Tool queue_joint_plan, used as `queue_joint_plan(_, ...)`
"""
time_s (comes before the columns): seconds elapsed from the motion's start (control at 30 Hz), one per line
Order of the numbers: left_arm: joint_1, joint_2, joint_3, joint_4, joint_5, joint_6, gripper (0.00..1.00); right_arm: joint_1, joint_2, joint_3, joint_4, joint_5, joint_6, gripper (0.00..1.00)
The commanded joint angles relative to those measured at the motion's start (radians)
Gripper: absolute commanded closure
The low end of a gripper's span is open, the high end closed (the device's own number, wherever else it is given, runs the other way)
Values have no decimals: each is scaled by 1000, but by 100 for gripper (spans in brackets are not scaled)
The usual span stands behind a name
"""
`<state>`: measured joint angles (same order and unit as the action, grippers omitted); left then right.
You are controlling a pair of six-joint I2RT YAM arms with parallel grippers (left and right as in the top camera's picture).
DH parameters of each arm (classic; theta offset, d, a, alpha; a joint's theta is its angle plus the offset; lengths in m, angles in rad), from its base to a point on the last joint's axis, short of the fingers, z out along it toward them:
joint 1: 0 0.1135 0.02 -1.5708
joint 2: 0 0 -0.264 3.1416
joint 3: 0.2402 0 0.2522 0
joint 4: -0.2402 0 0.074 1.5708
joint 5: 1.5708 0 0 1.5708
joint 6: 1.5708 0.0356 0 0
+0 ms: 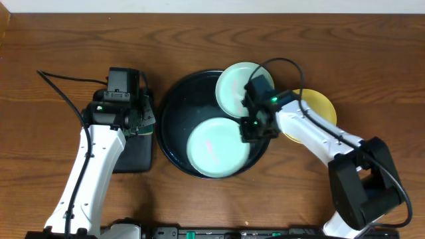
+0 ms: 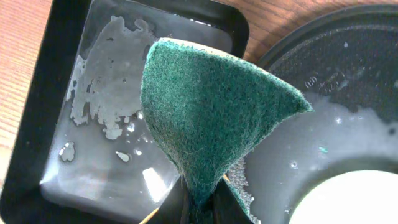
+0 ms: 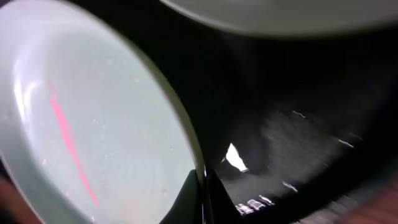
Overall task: Clean dirty plates on tray and stack at the side
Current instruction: 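Grip the rim of the upper pale green plate with the right gripper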
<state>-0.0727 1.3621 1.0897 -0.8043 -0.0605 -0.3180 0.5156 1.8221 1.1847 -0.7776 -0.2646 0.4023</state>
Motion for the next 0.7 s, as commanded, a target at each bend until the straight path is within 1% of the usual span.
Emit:
queue_joint_plan(0.0,4,3,14,2,-3,-40,93,49,3,14,105,9,239,99)
queue_joint_plan(0.13,4,3,14,1,-3,-44,93,87,14,14,176,99,287,99)
queue_joint_plan(0.27,4,3,14,1,-3,-48,93,108,51,14,191,99,293,99)
queue_joint_plan(0.3,4,3,14,1,-2,-51,92,112,62,14,191,98,293,98)
queue_joint_plan(0.4,4,3,14,1,-2,-56,92,114,78,14,193,87,280,81)
queue_joint_plan(0.47,4,3,14,1,7,-58,92,110,78,15,203,80,247,74)
queue_joint_plan(0.53,4,3,14,3,29,-58,92,104,78,21,204,81,227,70)
queue_joint_plan(0.67,3,6,14,13,103,-49,93,97,78,21,195,86,225,70)
